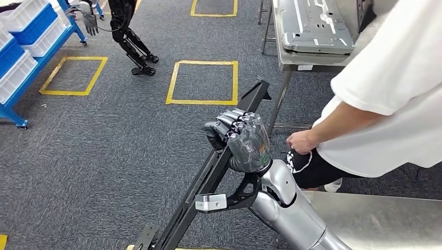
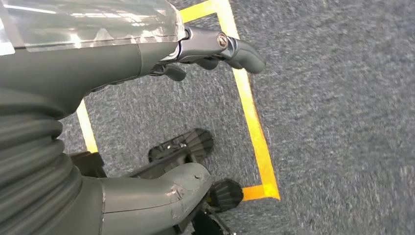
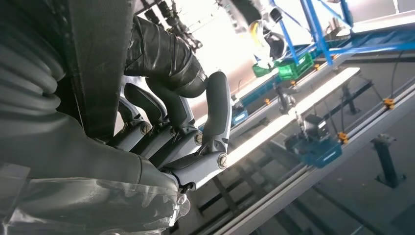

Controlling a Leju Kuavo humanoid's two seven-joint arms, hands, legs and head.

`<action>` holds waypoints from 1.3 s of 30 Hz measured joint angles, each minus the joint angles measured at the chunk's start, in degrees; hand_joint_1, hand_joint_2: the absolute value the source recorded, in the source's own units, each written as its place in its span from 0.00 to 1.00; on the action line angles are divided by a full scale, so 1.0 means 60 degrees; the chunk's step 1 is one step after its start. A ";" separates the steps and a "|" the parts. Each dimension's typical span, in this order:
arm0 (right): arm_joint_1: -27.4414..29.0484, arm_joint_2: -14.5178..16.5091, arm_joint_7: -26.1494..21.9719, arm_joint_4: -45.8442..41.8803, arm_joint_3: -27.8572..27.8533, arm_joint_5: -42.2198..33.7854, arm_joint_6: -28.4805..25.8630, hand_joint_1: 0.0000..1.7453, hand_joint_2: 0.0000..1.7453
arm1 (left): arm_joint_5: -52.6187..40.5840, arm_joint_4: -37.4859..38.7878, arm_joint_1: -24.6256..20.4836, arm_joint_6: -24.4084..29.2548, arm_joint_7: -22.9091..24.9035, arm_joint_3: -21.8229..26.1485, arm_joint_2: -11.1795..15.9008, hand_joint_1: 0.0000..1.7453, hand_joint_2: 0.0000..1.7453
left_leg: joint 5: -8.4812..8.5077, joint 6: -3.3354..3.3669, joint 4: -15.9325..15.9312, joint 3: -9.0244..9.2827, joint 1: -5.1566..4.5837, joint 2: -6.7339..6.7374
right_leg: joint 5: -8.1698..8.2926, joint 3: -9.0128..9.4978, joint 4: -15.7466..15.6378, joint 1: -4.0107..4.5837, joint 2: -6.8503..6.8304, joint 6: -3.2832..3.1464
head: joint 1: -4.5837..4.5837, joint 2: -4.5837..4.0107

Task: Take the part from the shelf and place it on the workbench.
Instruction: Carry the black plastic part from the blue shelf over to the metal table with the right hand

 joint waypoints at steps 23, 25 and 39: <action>-0.0061 -0.0151 0.0133 -0.0121 -0.0256 0.0168 0.0155 1.00 1.00 | -0.0102 0.0000 0.0026 -0.0140 -0.0101 -0.0069 -0.0076 0.00 1.00 | 0.0387 0.0444 -0.0240 -0.0123 -0.0011 -0.0381 | -0.0688 -0.0923 0.1892 -0.0010 0.0209 0.0352 | 0.0021 0.0000; -0.0124 -0.0177 0.0175 -0.0164 -0.0311 0.0203 0.0199 1.00 1.00 | -0.0115 0.0000 0.0001 -0.0188 -0.0101 -0.0103 -0.0095 0.00 1.00 | 0.0308 0.0367 -0.0150 -0.0122 -0.0040 -0.0159 | -0.0191 -0.0217 0.0652 0.0034 -0.0241 0.0317 | 0.0022 0.0000; -0.2278 -0.1084 0.1076 0.0183 -0.1611 0.0549 0.1407 1.00 1.00 | 0.0097 0.0000 -0.0187 -0.0201 -0.0263 -0.0178 -0.0235 0.00 1.00 | -0.0448 0.0097 0.2030 -0.1106 -0.0004 -0.1068 | 0.0116 0.0009 -0.0034 0.0034 0.0859 -0.0147 | 0.0007 0.0000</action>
